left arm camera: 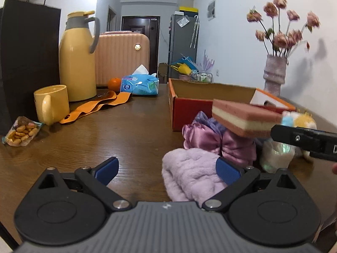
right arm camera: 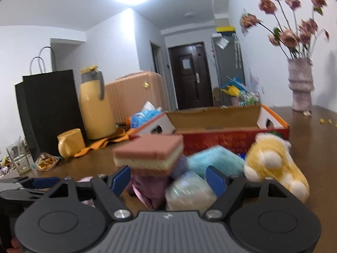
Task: Organize soft objects
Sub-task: 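Move the right gripper to the pink-and-cream sponge block and close on it, then lift the sponge block with the right gripper toward the cardboard box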
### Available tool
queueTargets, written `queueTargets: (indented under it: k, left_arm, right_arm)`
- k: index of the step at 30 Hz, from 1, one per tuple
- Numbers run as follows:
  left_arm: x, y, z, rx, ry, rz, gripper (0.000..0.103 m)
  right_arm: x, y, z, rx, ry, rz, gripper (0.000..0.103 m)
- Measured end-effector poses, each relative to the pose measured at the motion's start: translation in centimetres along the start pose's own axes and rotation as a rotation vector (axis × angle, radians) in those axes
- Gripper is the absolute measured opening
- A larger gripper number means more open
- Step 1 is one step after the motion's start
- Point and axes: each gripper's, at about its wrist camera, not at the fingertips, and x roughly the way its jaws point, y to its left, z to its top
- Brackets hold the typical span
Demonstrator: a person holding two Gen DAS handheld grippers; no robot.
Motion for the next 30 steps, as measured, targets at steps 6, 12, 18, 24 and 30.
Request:
queueTargets:
  k: [6,12,18,24,30]
  left_arm:
    - [-0.5,1.1,1.5,-0.011,-0.057,0.047,0.101]
    - [-1.3,0.8,2.3,-0.002,-0.081,0.074,0.101]
    - [-2.6,-1.1,2.7,0.018,-0.127,0.045,0.101]
    - [-3.5,-3.9,2.4,0.031,-0.139,0.026,0.101]
    - [-4.1,-5.6,0.7,0.033,-0.073,0.110,0.101]
  right_arm:
    - [2.5,2.6,2.0,-0.062,-0.004,-0.009,0.086]
    - [4.1,3.9,2.5,-0.111,0.004,-0.010,0.066]
    - [-1.2,2.1,3.6,-0.142,-0.167,0.032,0.063]
    - [-7.0,-0.9,1.7,-0.158,-0.071,0.240,0.064]
    - [-7.1,-2.2,-2.6,-0.184,0.113,0.364,0.068]
